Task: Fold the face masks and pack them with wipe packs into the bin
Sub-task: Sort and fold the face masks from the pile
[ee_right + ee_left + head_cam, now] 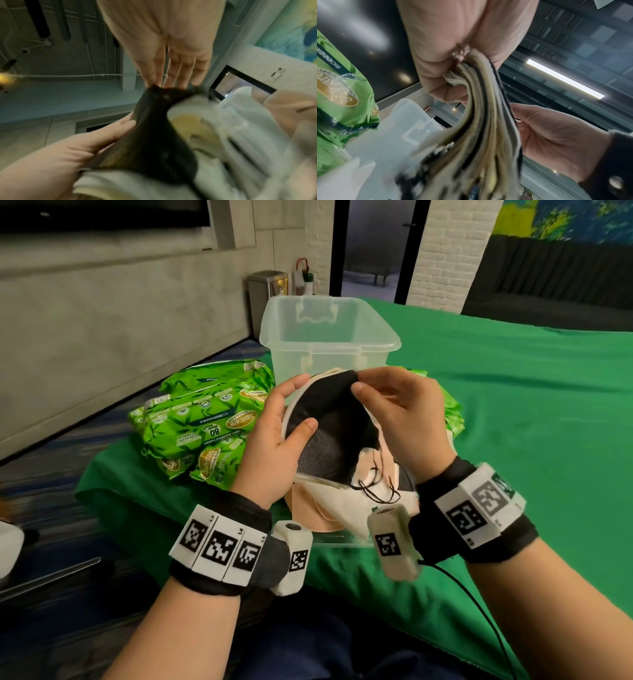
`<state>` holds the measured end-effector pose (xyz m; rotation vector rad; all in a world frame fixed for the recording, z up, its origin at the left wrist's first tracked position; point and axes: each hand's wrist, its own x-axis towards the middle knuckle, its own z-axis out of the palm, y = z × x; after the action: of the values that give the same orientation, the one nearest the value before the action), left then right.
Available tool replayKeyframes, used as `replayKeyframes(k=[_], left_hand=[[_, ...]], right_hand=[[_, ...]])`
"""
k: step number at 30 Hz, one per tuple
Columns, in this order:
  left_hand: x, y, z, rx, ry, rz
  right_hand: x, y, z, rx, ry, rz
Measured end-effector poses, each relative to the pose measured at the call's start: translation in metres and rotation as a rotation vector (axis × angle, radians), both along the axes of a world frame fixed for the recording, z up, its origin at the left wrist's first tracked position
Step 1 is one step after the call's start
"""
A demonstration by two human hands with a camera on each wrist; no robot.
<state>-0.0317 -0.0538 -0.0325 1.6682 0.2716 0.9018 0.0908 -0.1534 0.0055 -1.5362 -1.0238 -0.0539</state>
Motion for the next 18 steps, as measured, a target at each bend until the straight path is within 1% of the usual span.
replayKeyframes(k=[1,3,8,11,15,18], left_hand=[[0.000,0.000,0.000,-0.002,-0.001,-0.004],[0.000,-0.001,-0.001,0.005,-0.007,0.000],[-0.001,-0.003,-0.001,0.034,-0.043,0.017],[0.000,-0.006,-0.002,0.062,-0.060,0.022],[0.002,-0.009,-0.002,0.089,-0.075,0.033],[0.002,-0.009,-0.001,0.091,-0.072,0.034]], right_hand=[[-0.001,0.001,-0.001,0.060,0.016,-0.045],[-0.002,0.002,-0.002,0.116,0.055,-0.056],[-0.002,0.002,-0.010,0.074,0.116,0.001],[-0.002,0.000,-0.011,0.122,0.144,-0.009],[-0.001,-0.001,-0.013,0.157,0.128,-0.015],[-0.002,-0.002,-0.011,0.158,0.078,0.078]])
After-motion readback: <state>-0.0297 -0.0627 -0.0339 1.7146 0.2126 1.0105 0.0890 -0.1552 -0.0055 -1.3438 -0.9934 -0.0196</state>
